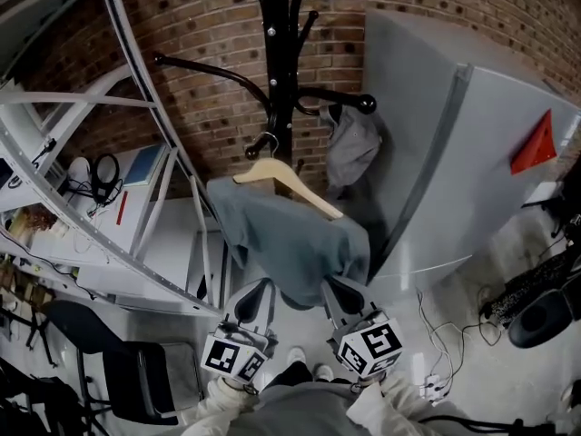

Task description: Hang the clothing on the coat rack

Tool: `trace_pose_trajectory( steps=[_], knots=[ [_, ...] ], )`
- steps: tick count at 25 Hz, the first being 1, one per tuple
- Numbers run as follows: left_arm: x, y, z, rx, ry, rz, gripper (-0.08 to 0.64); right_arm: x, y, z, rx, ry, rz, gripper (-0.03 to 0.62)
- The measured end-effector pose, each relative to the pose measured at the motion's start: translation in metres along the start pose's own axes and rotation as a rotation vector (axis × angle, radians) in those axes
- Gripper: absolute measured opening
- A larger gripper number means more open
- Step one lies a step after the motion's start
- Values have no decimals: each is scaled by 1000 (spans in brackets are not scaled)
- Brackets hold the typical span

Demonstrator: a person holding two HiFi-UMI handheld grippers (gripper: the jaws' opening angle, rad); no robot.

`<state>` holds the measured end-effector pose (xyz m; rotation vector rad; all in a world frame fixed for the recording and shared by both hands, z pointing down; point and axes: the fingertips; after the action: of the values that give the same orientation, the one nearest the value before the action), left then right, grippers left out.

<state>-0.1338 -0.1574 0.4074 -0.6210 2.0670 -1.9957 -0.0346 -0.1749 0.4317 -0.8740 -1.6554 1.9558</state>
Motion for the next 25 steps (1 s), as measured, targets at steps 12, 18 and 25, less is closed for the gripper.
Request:
trace_pose_trajectory(
  steps=[12, 18, 25],
  knots=[
    [6, 0, -13, 13, -13, 28, 8, 29, 8, 4, -3, 3, -44, 23],
    [12, -1, -12, 14, -46, -39, 8, 32, 7, 8, -6, -25, -57, 23],
    [11, 3, -7, 13, -68, 1, 9, 30, 12, 8, -29, -56, -60, 23]
  ],
)
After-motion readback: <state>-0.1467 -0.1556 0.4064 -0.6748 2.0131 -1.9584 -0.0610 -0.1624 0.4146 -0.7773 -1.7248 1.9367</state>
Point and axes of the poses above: the fingertips, and each gripper's own axes: z forward along the fingers, x to its left, y out of its top, and after that the axes turned 5 degrees about x, right-handed
